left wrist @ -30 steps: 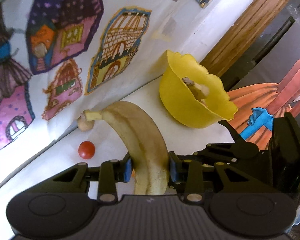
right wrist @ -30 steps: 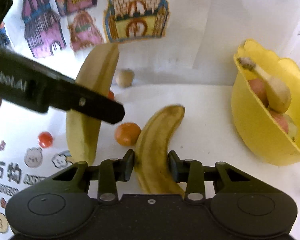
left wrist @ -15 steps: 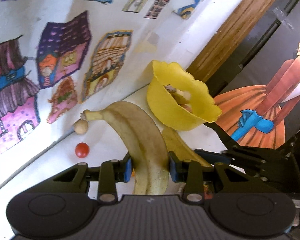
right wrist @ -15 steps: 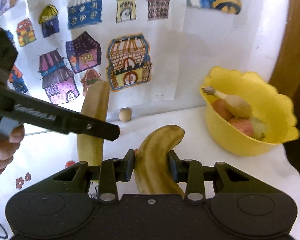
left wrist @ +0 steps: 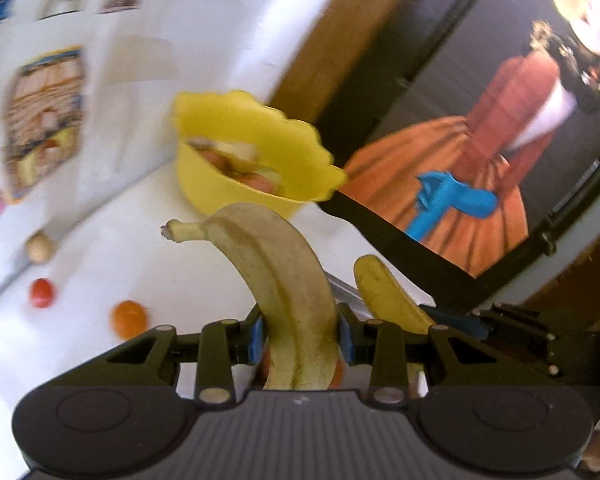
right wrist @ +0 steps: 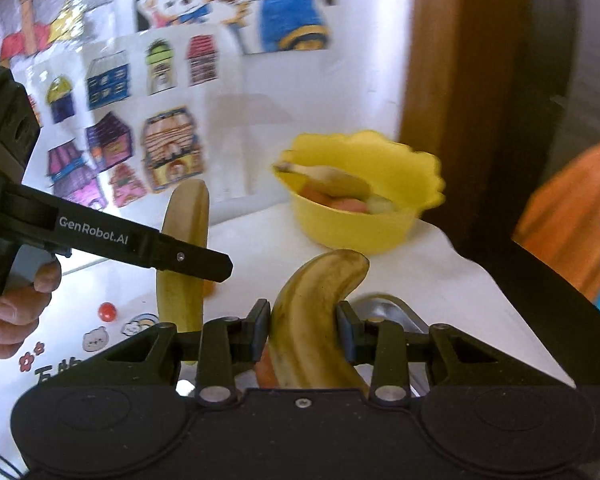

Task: Organize fruits
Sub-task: 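Lift the bananas with both tools and carry them over the steel tray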

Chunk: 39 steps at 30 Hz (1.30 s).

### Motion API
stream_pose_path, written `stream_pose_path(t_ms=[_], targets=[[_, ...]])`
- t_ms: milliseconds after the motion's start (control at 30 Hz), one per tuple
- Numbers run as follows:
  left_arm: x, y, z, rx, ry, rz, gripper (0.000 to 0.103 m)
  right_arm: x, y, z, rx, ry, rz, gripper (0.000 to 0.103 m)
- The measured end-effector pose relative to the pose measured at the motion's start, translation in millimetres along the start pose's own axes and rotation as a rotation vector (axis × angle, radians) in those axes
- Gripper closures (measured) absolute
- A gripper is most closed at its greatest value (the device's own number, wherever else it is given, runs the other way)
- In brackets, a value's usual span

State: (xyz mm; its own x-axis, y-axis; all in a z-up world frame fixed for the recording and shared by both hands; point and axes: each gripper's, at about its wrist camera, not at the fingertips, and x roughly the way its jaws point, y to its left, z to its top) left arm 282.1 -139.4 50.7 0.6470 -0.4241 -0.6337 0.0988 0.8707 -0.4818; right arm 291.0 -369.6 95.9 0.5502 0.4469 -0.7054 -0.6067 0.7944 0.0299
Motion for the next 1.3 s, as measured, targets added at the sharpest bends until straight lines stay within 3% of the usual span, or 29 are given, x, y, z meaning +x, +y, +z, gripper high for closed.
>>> stream_pose_path(t_ms=[267, 567, 1133, 1300], targets=[[36, -47, 3, 0.077, 0.053, -0.018, 0.064, -12, -30, -41, 0.096, -0.009, -0.099, 0.066], [81, -76, 3, 0.127, 0.129, 0.031, 0.064, 4, -57, -53, 0.178, -0.032, -0.139, 0.066], [131, -76, -7, 0.083, 0.212, 0.074, 0.064, 38, -68, -64, 0.225, 0.019, -0.144, 0.065], [136, -73, -10, 0.068, 0.228, 0.084, 0.063, 40, -60, -67, 0.186, 0.018, -0.17, 0.064]])
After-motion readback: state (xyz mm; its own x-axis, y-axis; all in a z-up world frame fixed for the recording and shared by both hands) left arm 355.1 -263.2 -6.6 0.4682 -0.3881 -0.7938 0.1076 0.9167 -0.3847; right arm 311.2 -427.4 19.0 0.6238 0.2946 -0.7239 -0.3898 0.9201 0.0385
